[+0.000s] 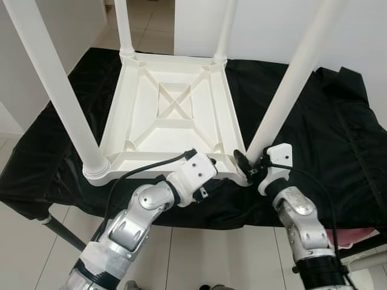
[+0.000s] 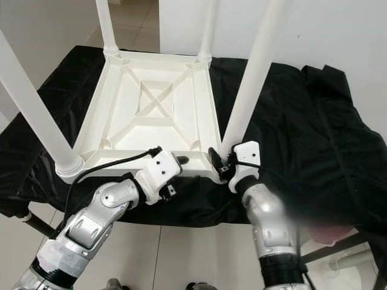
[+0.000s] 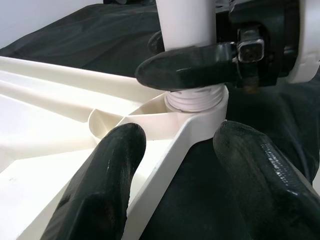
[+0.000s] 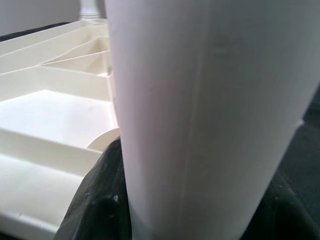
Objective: Building children table
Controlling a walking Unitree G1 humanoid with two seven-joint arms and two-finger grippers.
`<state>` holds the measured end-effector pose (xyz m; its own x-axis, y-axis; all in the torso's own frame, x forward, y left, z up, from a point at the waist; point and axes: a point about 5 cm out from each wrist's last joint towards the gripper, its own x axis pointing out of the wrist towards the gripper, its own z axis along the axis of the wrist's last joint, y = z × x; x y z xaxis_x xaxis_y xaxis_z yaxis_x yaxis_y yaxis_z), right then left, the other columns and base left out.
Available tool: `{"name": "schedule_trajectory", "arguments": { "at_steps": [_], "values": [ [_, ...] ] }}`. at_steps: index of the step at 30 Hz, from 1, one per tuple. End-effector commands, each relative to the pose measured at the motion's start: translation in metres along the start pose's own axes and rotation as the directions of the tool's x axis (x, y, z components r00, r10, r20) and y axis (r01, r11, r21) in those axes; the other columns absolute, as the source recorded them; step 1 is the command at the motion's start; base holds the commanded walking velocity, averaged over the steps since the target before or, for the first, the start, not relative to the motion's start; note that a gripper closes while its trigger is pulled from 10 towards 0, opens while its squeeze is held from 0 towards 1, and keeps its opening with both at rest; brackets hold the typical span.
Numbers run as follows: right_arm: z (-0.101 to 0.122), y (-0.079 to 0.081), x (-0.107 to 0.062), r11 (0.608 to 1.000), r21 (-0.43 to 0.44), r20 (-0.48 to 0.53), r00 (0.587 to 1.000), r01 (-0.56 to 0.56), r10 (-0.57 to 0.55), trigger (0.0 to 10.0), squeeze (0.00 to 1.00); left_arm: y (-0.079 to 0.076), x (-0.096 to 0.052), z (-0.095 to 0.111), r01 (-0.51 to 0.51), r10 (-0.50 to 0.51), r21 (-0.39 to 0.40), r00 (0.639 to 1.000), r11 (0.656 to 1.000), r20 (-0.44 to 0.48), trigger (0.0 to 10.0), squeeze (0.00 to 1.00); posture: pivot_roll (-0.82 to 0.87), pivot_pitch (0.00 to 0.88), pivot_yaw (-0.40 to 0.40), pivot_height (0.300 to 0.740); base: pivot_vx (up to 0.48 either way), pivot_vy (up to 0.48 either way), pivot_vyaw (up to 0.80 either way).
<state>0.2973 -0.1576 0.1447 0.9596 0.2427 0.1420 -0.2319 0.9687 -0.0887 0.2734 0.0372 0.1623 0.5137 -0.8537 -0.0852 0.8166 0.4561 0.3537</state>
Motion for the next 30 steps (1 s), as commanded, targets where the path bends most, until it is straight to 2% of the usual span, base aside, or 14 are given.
{"name": "schedule_trajectory", "arguments": {
  "at_steps": [1, 3, 5, 6, 8, 10, 12, 13, 19, 20, 24, 30],
  "values": [
    [-0.008, -0.002, -0.007, 0.995, -0.024, -0.043, 0.994, 0.101, -0.102, 10.0, 0.00, 0.000, 0.002, -0.001, -0.005, 0.005, -0.002, 1.000, 1.000, 0.005, 10.0, 0.00, -0.05, 0.086, -0.049, 0.740, 0.000, 0.000, 0.00],
    [-0.008, -0.002, -0.007, 0.995, -0.024, -0.043, 0.994, 0.101, -0.102, 10.0, 0.00, 0.000, 0.002, -0.001, -0.005, 0.005, -0.002, 1.000, 1.000, 0.005, 10.0, 0.00, -0.05, 0.086, -0.049, 0.740, 0.000, 0.000, 0.00],
    [-0.013, 0.009, -0.014, 0.977, 0.015, -0.049, 0.976, 0.214, -0.213, 10.0, 0.00, 0.002, 0.001, -0.002, -0.012, 0.012, -0.003, 1.000, 1.000, -0.001, 10.0, 0.00, -0.05, 0.087, -0.047, 0.740, 0.000, 0.000, 0.00],
    [-0.013, 0.009, -0.014, 0.977, 0.015, -0.049, 0.976, 0.214, -0.213, 10.0, 0.00, 0.002, 0.001, -0.002, -0.012, 0.012, -0.003, 1.000, 1.000, -0.001, 10.0, 0.00, -0.05, 0.087, -0.047, 0.740, 0.000, 0.000, 0.00],
    [-0.013, 0.024, -0.017, 0.949, 0.069, -0.052, 0.951, 0.308, -0.305, 10.0, 0.00, 0.005, 0.001, -0.002, -0.021, 0.021, 0.000, 1.000, 1.000, -0.002, 10.0, 0.00, -0.05, 0.085, -0.050, 0.740, 0.000, 0.000, 0.00],
    [-0.010, 0.030, -0.018, 0.936, 0.096, -0.041, 0.941, 0.338, -0.336, 10.0, 0.00, 0.006, 0.001, -0.002, -0.025, 0.025, 0.001, 1.000, 1.000, -0.002, 10.0, 0.00, -0.04, 0.084, -0.048, 0.740, 0.000, 0.000, 0.00],
    [-0.007, 0.034, -0.019, 0.925, 0.121, -0.029, 0.933, 0.361, -0.360, 10.0, 0.00, 0.007, 0.000, -0.002, -0.029, 0.029, 0.001, 1.000, 1.000, -0.002, 10.0, 0.00, -0.04, 0.084, -0.048, 0.740, 0.000, 0.000, 0.00],
    [-0.004, 0.038, -0.018, 0.933, 0.121, -0.006, 0.940, 0.339, -0.341, 10.0, 0.00, 0.008, 0.000, -0.002, -0.031, 0.031, 0.001, 1.000, 1.000, -0.002, 10.0, 0.00, -0.04, 0.082, -0.049, 0.740, 0.000, 0.000, 0.00],
    [-0.004, 0.035, -0.018, 0.943, 0.112, -0.006, 0.949, 0.314, -0.316, 10.0, 0.00, 0.008, 0.001, 0.000, -0.021, 0.021, 0.021, 1.000, 1.000, 0.002, 10.0, 0.00, -0.02, 0.081, -0.061, 0.740, 0.000, 0.000, 0.00],
    [-0.004, 0.033, -0.018, 0.940, 0.125, -0.009, 0.948, 0.316, -0.318, 10.0, 1.00, 0.009, 0.001, 0.001, -0.022, 0.022, 0.026, 1.000, 0.999, 0.000, 10.0, 0.00, -0.01, 0.080, -0.063, 0.740, 0.000, 0.000, 0.00],
    [-0.004, 0.030, -0.018, 0.944, 0.135, -0.004, 0.953, 0.302, -0.304, 10.0, 1.00, 0.011, 0.000, 0.001, -0.032, 0.032, 0.032, 0.999, 0.999, -0.005, 10.0, 0.00, 0.02, 0.083, -0.081, 0.740, 0.000, 0.000, 0.00],
    [0.000, 0.023, -0.020, 0.969, 0.111, 0.031, 0.974, 0.220, -0.225, 10.0, 1.00, 0.012, -0.005, 0.000, -0.066, 0.067, 0.037, 0.998, 0.997, -0.017, 10.0, 0.00, 0.04, 0.097, -0.092, 0.740, 0.000, 0.000, 0.00]
  ]
}}
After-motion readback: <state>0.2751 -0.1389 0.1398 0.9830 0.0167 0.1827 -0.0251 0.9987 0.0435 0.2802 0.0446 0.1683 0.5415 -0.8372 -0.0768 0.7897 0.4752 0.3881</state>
